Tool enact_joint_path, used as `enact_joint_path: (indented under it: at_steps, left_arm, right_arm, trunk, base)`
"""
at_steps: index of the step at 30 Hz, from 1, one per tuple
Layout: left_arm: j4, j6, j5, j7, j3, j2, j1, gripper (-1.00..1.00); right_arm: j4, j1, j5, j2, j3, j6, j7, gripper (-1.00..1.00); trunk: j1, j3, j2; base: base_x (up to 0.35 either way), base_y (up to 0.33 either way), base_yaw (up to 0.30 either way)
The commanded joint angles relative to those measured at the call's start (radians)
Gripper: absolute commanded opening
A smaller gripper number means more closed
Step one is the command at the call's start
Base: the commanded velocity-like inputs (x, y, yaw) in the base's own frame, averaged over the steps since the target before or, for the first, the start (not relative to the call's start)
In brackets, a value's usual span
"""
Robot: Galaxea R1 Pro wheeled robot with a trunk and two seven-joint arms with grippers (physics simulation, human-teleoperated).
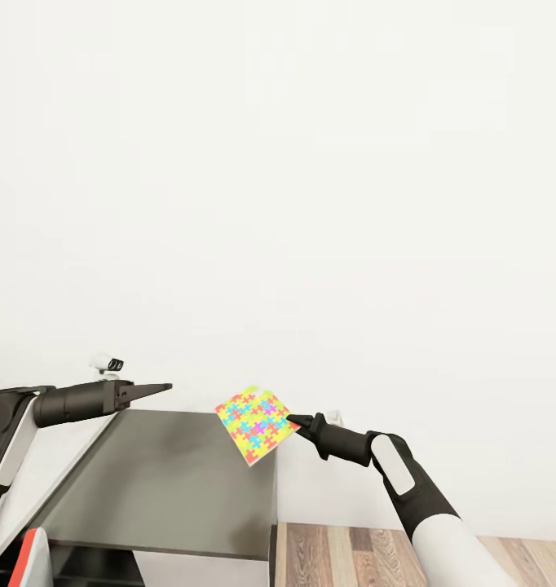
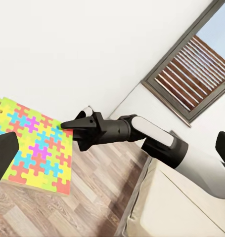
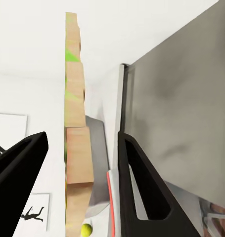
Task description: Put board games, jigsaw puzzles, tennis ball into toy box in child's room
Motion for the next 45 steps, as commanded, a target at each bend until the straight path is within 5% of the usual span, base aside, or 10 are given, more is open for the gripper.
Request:
enact_joint_path:
  at_steps: [1,13,45]
  left_arm:
    - [0.000,0.010,0.002,-0.002,0.000,0.000,0.000,1.00]
    - [0.000,0.010,0.000,-0.002,-0.001,0.000,0.000,1.00]
    - [0.000,0.010,0.001,-0.001,-0.001,0.000,0.000,1.00]
  right_arm:
    - [0.000,-0.001,0.003,0.001,-0.004,0.006,0.003,-1.00]
    - [0.000,-0.001,0.003,0.001,-0.004,0.006,0.003,-1.00]
    - [0.000,-0.001,0.003,0.001,-0.004,0.006,0.003,-1.00]
  trunk:
    - [-0.004,0.002,0.006]
    - [-0.050,0.040,0.090]
    - [-0.050,0.052,0.090]
  base:
    - [0.000,0.000,-0.015]
    - [0.000,0.000,0.014]
    - [0.000,0.000,0.267]
